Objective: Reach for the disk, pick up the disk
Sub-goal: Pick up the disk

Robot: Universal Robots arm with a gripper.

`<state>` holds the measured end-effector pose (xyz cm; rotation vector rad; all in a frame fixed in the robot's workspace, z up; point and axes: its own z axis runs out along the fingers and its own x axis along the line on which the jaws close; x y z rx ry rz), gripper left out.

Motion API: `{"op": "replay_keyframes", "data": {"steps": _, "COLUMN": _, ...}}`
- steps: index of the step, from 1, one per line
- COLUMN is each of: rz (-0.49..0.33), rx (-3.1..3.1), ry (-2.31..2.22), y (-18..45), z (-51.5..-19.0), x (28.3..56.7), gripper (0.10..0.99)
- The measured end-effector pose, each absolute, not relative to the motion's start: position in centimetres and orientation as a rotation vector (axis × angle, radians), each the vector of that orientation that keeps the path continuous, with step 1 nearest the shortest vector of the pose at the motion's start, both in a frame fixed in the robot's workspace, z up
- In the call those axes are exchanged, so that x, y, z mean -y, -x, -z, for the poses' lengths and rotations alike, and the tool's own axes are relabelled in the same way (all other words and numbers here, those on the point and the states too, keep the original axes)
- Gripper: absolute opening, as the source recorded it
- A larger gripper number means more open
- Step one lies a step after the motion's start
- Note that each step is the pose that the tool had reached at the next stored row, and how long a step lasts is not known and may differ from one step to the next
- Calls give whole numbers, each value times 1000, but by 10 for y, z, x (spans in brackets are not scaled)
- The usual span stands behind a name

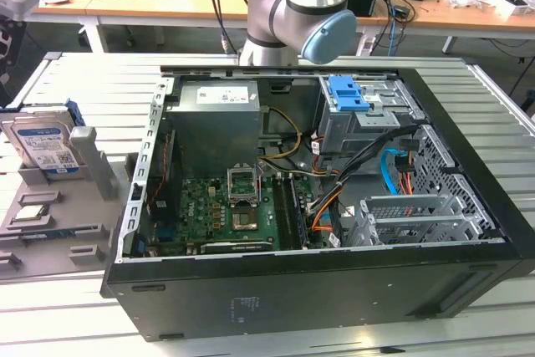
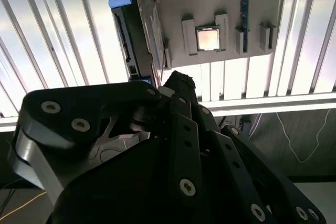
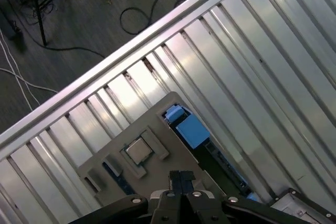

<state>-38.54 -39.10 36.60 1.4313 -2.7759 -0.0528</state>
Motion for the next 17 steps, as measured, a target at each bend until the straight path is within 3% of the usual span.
{"op": "replay_keyframes", "data": {"steps": 17, "rz": 50, "rx": 2647, "ry": -1652, "y": 385, "z": -366, "x": 391, "gripper": 106}}
